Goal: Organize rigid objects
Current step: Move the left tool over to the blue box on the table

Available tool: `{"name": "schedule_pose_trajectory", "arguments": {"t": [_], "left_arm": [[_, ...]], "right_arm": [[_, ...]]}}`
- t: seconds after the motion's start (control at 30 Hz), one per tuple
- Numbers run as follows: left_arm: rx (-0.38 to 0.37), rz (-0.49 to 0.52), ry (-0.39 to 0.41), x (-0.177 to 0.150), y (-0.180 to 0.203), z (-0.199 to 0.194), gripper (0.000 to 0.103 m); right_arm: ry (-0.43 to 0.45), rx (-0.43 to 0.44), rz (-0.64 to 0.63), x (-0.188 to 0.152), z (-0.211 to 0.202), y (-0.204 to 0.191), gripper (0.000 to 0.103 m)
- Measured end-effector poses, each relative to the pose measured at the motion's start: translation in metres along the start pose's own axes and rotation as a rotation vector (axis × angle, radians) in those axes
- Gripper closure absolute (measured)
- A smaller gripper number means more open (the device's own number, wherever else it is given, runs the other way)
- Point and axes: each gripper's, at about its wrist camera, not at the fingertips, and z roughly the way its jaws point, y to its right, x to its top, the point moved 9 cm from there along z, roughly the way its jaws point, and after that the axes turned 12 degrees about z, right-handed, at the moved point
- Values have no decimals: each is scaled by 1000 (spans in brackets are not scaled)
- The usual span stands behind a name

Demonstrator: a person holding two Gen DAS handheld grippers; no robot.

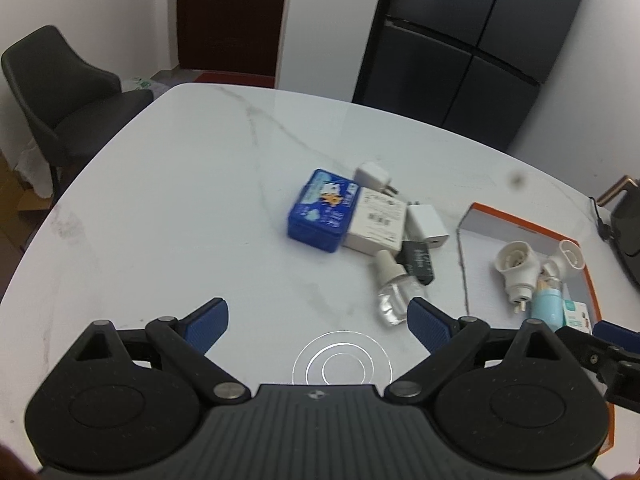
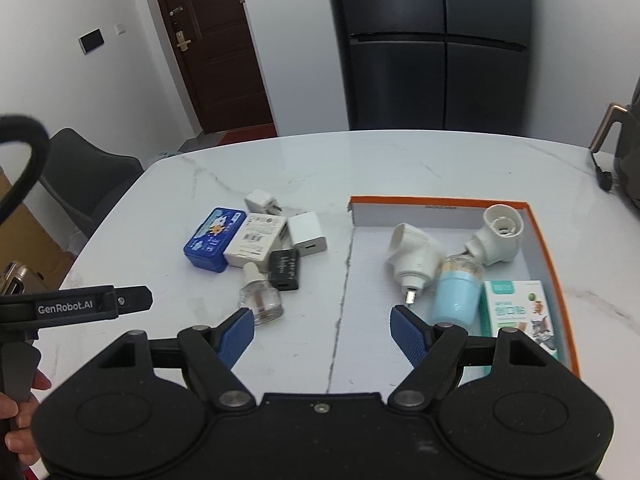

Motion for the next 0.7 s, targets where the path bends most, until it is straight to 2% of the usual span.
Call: {"name": "schedule_pose_trajectory", "arguments": {"t": [0.4, 0.7], "left_arm": [[-9, 25, -22, 3, -12, 15, 4], [-1, 74, -42, 26, -21, 56, 4]], "right_arm": [[-28, 0, 3, -5, 19, -15, 14], [-46, -18, 29, -9, 35, -19, 14]]}}
